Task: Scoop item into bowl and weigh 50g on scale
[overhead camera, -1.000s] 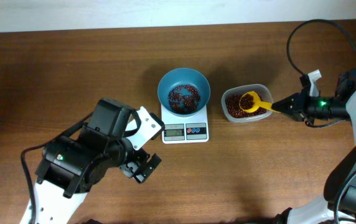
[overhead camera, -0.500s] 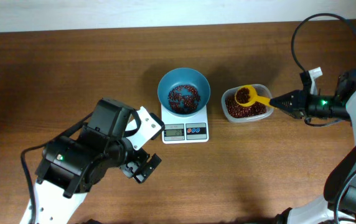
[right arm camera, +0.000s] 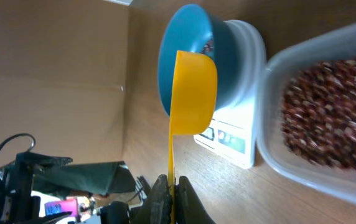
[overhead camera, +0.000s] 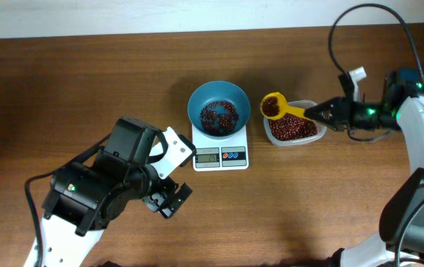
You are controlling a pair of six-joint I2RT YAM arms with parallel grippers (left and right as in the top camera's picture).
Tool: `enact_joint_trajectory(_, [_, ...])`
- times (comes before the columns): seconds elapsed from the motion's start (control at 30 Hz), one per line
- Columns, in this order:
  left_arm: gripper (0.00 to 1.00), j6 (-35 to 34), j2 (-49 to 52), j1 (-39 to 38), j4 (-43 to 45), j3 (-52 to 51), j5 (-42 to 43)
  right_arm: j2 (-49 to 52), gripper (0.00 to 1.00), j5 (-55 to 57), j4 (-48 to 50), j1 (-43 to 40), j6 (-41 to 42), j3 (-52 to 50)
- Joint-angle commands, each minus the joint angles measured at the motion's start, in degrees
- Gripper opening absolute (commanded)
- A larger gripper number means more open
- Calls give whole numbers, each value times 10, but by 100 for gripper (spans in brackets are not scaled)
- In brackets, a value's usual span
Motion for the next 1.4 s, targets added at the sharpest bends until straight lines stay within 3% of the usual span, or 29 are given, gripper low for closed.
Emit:
enact_joint_trajectory(0.0, [99, 9, 1, 1, 1, -2, -2, -1, 4, -24, 0, 32, 2, 52])
enact_joint_trajectory(0.27, [99, 9, 1, 1, 1, -2, -2, -1, 4, -17, 33, 107, 8, 91])
enact_joint_trajectory(0.57, [99, 9, 1, 1, 1, -2, -2, -1, 4, 110, 128, 187, 37, 91])
enact_joint_trajectory(0.9, [99, 9, 1, 1, 1, -2, -2, -1, 4, 262, 160, 234, 30, 91])
enact_joint_trajectory(1.2, [99, 9, 1, 1, 1, -2, -2, -1, 4, 319, 142, 283, 33, 122])
enact_joint_trajectory(1.37, [99, 9, 1, 1, 1, -2, -2, -1, 4, 469, 149, 325, 32, 141])
